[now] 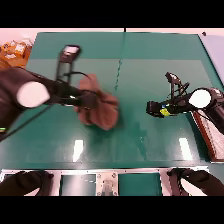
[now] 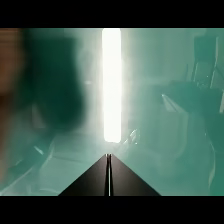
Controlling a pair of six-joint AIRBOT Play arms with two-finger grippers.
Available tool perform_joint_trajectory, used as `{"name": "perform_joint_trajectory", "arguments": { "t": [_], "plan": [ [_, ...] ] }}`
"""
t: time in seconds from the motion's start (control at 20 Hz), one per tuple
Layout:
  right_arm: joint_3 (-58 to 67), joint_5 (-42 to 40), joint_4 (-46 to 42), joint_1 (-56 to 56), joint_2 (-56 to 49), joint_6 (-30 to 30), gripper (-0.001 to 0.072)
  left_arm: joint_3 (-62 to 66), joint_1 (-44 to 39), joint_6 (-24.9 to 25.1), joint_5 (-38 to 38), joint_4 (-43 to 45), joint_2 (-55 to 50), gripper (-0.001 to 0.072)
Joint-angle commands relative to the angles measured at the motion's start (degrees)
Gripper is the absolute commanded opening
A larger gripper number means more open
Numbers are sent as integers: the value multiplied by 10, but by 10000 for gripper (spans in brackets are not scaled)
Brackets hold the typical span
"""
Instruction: Fold the shirts.
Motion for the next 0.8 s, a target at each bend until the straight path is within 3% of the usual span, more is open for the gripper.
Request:
{"name": "perform_joint_trajectory", "arguments": {
  "t": [0.0,0.05,0.1,0.2,0.3,0.45,0.65,0.75],
  "plan": [
    [9,11,0,-16,0,-34,16,-7,-31,11,28,-44,-41,665],
    [16,20,0,-29,0,-40,17,-7,-18,23,2,-38,-40,665],
    [25,28,0,-45,0,-50,69,-2,4,29,-32,-31,-39,665],
    [32,27,1,-78,0,-71,292,3,63,41,-99,-18,-39,665],
    [32,23,1,-102,-8,-75,300,-7,133,47,-124,-19,-40,665],
    [32,12,2,-113,-45,-75,295,-50,239,66,-78,-26,-41,665],
    [31,-12,67,-113,-119,-77,284,-95,349,162,36,-107,-101,664],
    [31,-31,139,-113,-159,-114,284,-94,378,216,92,-176,-168,664]
  ]
}}
